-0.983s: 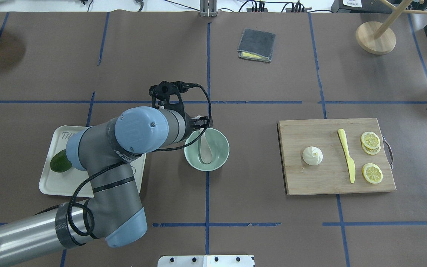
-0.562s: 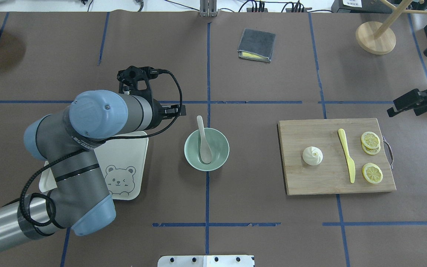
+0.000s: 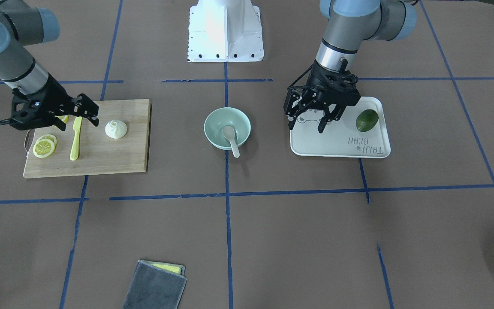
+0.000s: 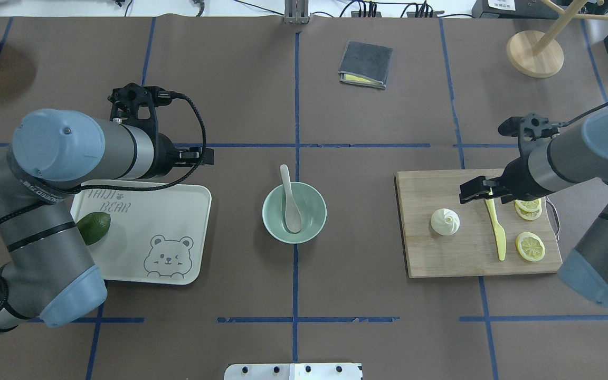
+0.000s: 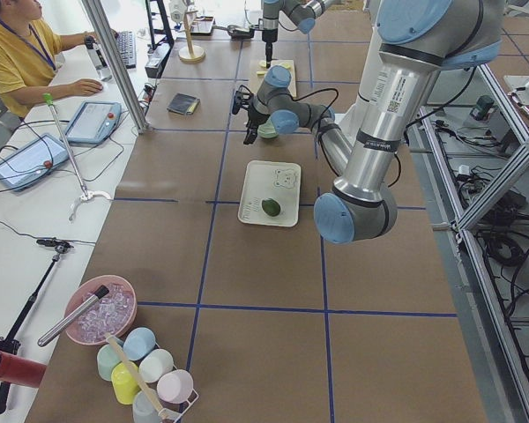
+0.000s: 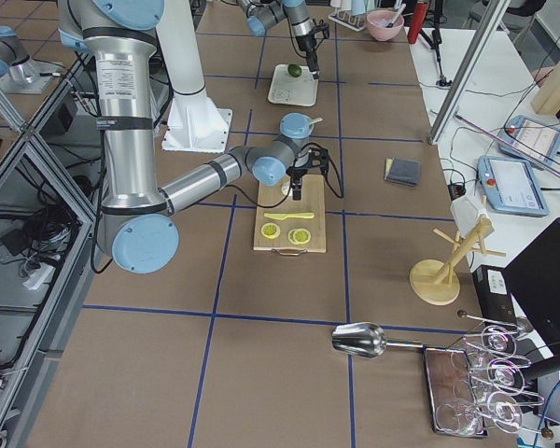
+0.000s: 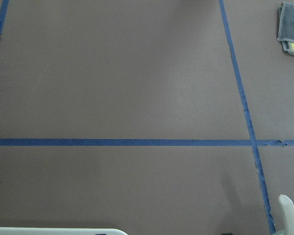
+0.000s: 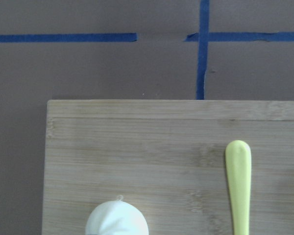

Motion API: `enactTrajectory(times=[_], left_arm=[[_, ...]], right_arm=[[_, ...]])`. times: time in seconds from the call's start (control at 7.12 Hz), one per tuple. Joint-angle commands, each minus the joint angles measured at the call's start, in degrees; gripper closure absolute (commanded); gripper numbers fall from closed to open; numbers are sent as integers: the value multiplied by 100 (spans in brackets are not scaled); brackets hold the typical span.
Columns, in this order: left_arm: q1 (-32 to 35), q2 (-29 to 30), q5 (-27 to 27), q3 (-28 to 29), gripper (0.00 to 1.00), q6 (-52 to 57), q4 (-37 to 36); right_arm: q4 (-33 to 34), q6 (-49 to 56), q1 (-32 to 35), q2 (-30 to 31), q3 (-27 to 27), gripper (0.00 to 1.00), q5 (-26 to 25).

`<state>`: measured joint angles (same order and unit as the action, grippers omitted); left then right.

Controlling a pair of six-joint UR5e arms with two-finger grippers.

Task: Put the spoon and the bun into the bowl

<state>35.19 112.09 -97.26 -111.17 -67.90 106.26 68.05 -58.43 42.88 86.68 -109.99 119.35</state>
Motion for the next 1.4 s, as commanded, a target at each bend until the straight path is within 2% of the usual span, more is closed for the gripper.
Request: enactTrajectory(times=[0.0,0.28,0.7,0.84,1.26], left_arm=[[-20,-3,-3,7,16,-30,0],[-38,6,5,25,15,-30,-9],[-47,15,5,25,14,-39,-17],[-47,15,5,16,14,-39,-26],[-47,15,5,25,14,-39,-26]], right_arm=[[6,-403,-480,-72,73,1,-263],[-2,-679,-675,-239,214,0,-508],[6,-688,-702,-433,478,1,-571],[6,-688,-719,-424,504,5,-571],[15,-688,-719,-415,505,30,-562]])
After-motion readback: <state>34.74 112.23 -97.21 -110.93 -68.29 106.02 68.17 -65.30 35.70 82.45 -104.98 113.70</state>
